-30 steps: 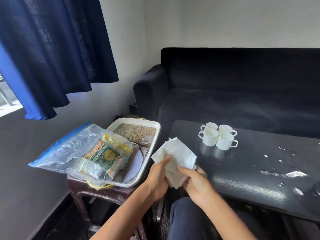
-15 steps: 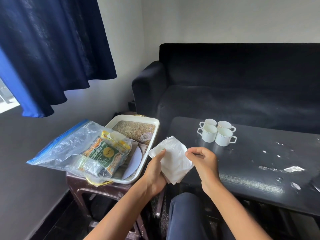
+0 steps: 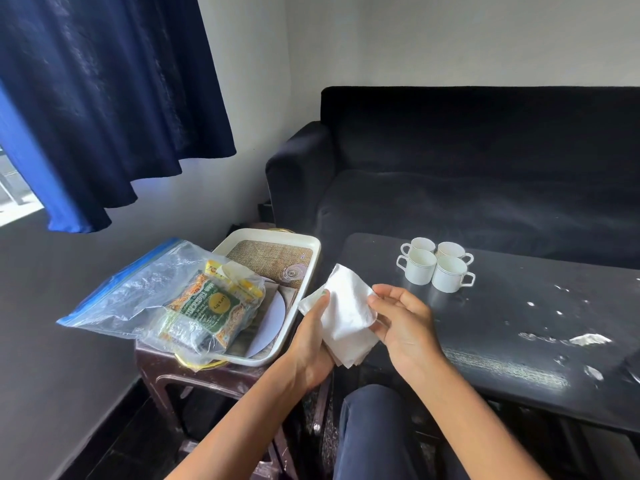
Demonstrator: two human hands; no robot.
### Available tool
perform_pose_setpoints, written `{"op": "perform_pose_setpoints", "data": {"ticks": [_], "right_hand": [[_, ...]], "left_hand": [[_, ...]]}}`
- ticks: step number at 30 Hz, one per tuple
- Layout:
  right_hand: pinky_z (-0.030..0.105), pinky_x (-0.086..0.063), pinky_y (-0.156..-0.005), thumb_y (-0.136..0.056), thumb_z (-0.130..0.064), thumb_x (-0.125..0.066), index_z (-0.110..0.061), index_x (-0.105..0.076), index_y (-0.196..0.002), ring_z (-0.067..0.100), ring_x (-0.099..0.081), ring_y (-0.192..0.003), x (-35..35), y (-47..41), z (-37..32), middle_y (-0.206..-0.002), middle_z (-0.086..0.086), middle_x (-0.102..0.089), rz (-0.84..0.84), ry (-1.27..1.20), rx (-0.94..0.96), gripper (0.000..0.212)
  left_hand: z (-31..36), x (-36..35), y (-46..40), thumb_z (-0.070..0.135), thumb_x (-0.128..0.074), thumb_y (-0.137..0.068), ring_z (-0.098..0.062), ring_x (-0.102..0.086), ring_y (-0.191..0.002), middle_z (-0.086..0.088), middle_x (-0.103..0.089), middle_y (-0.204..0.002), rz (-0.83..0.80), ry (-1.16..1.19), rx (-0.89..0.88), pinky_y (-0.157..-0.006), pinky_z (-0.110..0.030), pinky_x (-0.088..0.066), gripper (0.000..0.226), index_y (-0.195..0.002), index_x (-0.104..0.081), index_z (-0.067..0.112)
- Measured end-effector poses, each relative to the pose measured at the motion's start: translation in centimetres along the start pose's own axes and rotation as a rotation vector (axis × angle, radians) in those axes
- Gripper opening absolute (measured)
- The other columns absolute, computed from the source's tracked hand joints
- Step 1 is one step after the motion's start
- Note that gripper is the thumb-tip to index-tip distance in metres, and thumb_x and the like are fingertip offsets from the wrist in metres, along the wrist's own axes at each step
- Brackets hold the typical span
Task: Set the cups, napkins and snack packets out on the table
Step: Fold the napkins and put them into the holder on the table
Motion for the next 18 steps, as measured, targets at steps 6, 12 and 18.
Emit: {"op": "perform_pose_setpoints", "data": {"ticks": [6, 12, 18], "right_hand": [[0.029, -0.054, -0.057, -0.08, 0.01, -0.061, -0.01, -0.062, -0.078, 0.017, -0.062, -0.069, 2.3, 0.3, 0.9, -0.074, 0.006, -0.064, 0.145, 0.162, 0.012, 0.02], [0.03, -0.053, -0.06, -0.08, 0.006, -0.064, -0.008, -0.062, -0.079, 0.02, -0.059, -0.069, 2.7, 0.3, 2.2, -0.074, 0.008, -0.062, 0.18, 0.178, -0.021, 0.014], [0.021, -0.041, -0.06, -0.079, 0.001, -0.065, -0.014, -0.061, -0.081, 0.017, -0.056, -0.075, 3.0, 0.4, 1.8, -0.082, 0.006, -0.063, 0.193, 0.294, 0.037, 0.015]], "left_hand": [[0.5, 0.5, -0.3, 0.037, -0.044, -0.097, -0.028, -0.072, -0.08, -0.012, -0.075, -0.089, 0.006, 0.04, -0.06, -0.092, -0.05, -0.046, 0.03, -0.11, -0.06, 0.015], [0.1, 0.4, -0.6, 0.032, -0.048, -0.095, -0.028, -0.071, -0.082, -0.015, -0.073, -0.096, -0.013, 0.038, -0.047, -0.09, -0.048, -0.046, 0.033, -0.095, -0.076, 0.015], [-0.3, 0.9, -0.4, 0.019, -0.041, -0.1, -0.028, -0.067, -0.083, -0.014, -0.072, -0.092, 0.093, -0.043, 0.004, -0.083, -0.044, -0.048, 0.024, -0.107, -0.061, 0.009]]}}
Point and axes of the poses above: each hand's wrist, its own y-axis away from the middle knuckle, its own x-axis out of the back of the hand, z = x × y, the point moved 9 cm from there along -y, towards the middle knuckle
